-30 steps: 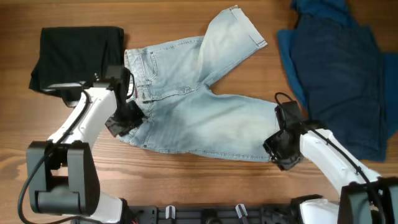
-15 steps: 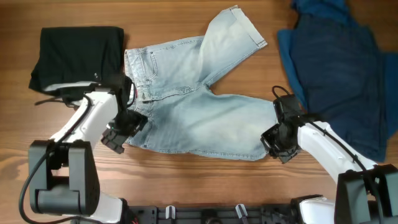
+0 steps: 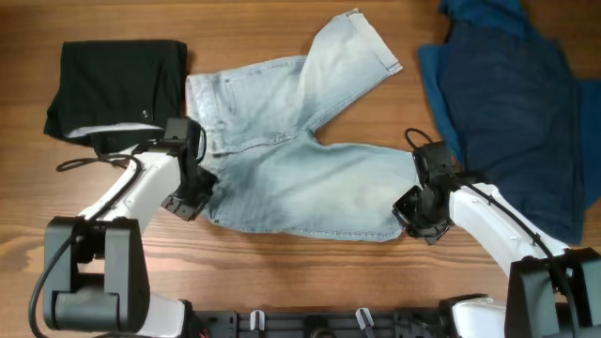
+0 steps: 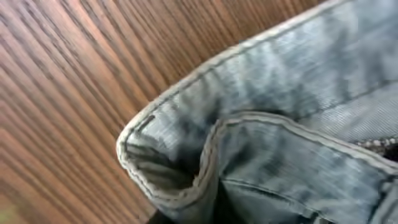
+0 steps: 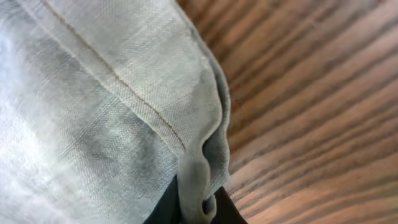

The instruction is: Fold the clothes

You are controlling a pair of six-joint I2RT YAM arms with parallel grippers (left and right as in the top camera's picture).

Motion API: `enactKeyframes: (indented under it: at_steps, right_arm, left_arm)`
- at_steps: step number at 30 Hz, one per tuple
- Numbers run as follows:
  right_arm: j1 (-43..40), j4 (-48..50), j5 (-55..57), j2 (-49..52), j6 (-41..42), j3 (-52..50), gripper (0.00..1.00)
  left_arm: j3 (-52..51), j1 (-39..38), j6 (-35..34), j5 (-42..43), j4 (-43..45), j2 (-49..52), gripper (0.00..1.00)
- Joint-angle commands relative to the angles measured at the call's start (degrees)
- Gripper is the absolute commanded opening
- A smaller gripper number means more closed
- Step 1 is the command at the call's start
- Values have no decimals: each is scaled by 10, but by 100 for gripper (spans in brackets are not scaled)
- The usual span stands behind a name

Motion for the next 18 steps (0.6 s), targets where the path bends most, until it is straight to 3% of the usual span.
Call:
enactKeyframes:
  at_steps: [1, 8, 18]
  right_arm:
    - [3, 97, 28, 79, -61, -48, 4]
    - [3, 32, 27, 7, -80, -11, 4]
    - [1, -162, 61, -262, -81, 50, 4]
  left_arm:
    - [-19, 1, -6, -34, 17, 11, 4]
    - [-17, 1, 25, -34, 11, -54, 4]
    - [-17, 1, 92, -43, -56, -389, 4]
